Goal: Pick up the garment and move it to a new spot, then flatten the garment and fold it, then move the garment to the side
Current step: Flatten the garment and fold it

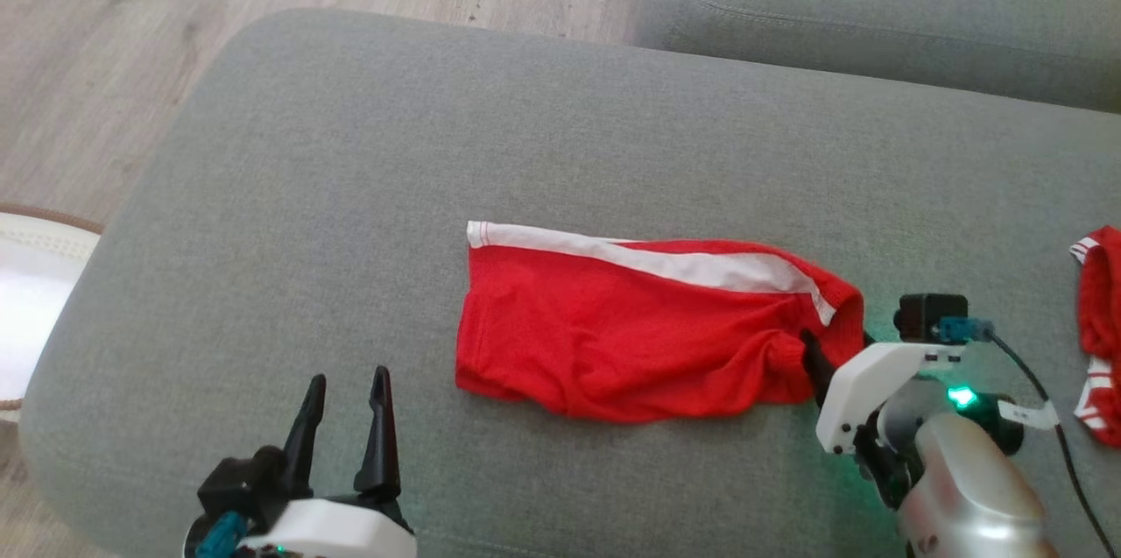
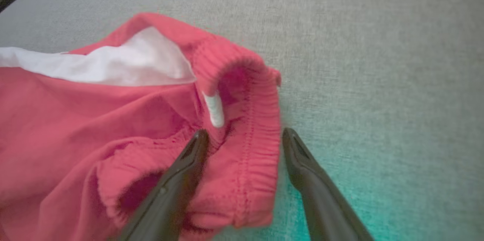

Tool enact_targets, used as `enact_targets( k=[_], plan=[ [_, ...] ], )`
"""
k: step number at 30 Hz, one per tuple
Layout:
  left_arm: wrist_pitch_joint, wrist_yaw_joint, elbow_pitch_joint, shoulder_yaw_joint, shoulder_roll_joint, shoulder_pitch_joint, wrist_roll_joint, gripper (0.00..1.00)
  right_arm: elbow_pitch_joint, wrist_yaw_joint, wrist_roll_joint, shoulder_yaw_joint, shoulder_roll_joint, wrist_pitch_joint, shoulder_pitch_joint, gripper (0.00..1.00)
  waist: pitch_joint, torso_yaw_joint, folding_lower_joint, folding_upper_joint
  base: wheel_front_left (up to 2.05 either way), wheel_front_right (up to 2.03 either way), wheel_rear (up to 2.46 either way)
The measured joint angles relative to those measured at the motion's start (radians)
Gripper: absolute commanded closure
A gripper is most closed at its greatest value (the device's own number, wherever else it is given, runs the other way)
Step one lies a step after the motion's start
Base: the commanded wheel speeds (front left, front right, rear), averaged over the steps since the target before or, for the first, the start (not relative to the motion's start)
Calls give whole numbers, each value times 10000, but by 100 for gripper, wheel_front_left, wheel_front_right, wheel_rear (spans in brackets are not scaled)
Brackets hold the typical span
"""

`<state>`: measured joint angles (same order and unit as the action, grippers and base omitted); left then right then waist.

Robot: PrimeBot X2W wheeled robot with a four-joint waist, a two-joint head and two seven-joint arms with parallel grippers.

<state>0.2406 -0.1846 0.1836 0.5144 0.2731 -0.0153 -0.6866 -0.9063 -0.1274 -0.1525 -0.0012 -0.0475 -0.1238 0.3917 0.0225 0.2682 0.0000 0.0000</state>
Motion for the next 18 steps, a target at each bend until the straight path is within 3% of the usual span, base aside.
enact_targets(
  k=[4, 5, 6, 7, 8, 9, 18],
  plan=[
    [0, 2, 35, 15, -10, 0, 0, 0, -637, 0, -614, 295, -27, -2, 421, 0, -6, 70, 0, 0, 0, 0, 0],
    [0, 2, 40, 23, -12, 0, 0, 0, -788, 0, -821, 395, -33, -2, 531, 20, -9, 84, 0, 0, 0, 0, 0],
    [0, 4, 44, 31, -12, 0, 0, 0, -907, 0, -1003, 504, -38, 2, 617, 51, -10, 97, 0, 0, 0, 0, 0],
    [-2, 4, 50, 35, -10, 0, 0, 0, -1051, 2, -1114, 606, -38, 6, 704, 73, -11, 105, 0, 0, 0, 0, 0],
    [-2, 6, 52, 46, -10, 0, 0, 0, -1158, 0, -1206, 690, -38, 21, 767, 92, -17, 111, 0, 0, 0, 0, 0],
    [-6, 10, 58, 63, -10, 0, 0, 0, -1269, 0, -1304, 811, -38, 77, 825, 100, -25, 110, 0, 0, 0, 0, 0],
    [-63, -10, 33, 188, 4, 28, 46, 0, -1894, 0, -1825, 1185, -27, 280, 1224, 100, -238, -231, 0, 0, 0, 0, 0]
  ],
)
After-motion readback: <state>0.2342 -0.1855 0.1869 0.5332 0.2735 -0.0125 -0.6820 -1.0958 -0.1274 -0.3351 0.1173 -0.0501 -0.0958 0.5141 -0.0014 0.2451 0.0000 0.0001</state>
